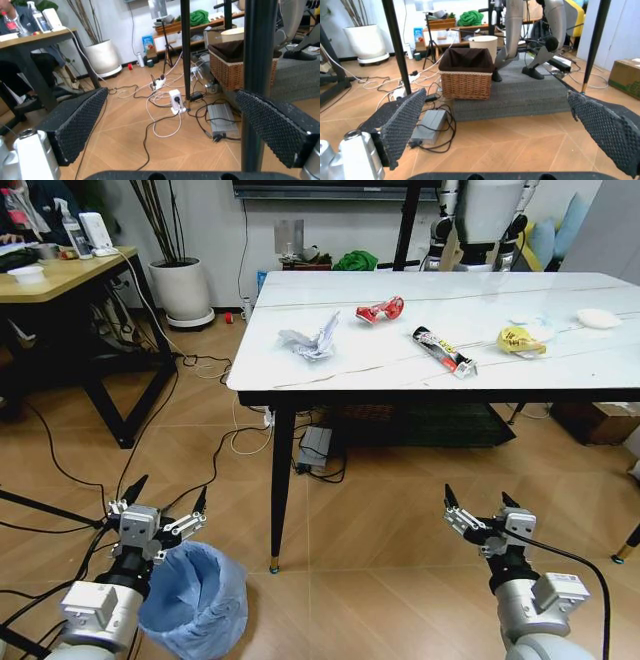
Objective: Pick up the trash bin and place the trash from the table into it.
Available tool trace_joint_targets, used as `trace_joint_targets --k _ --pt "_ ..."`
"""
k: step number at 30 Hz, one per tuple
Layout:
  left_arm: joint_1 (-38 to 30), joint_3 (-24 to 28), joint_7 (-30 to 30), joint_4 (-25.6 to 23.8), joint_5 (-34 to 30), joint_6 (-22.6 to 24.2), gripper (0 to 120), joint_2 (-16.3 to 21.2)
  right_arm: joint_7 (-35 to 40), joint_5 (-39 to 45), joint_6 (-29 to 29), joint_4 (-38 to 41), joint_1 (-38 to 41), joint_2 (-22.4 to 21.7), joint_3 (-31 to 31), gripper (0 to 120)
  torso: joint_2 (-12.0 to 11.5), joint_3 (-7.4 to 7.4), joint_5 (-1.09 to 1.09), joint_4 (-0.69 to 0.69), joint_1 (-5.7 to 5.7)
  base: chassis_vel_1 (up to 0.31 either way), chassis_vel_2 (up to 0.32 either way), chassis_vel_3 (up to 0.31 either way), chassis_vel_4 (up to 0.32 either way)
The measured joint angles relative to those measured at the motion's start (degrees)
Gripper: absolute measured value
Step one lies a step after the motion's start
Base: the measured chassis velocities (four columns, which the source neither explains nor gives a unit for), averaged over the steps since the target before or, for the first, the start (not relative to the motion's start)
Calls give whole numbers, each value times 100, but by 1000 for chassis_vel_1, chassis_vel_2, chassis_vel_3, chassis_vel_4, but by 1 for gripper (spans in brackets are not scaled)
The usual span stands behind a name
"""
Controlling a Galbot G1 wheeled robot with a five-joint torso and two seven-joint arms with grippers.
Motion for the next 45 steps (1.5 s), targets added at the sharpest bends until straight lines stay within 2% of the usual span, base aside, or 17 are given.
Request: trace_joint_targets --k 21,45 --pt "-27 -37 -16 -71 113 -24 100 -72 -6 -75 4 38 -7 0 -52 100 -454 -314 0 0 -142 0 0 0 0" --pt "111 -25 -21 -68 156 -44 100 -46 11 -54 24 29 -12 0 -56 100 -1014 -739 0 0 -276 0 0 0 0"
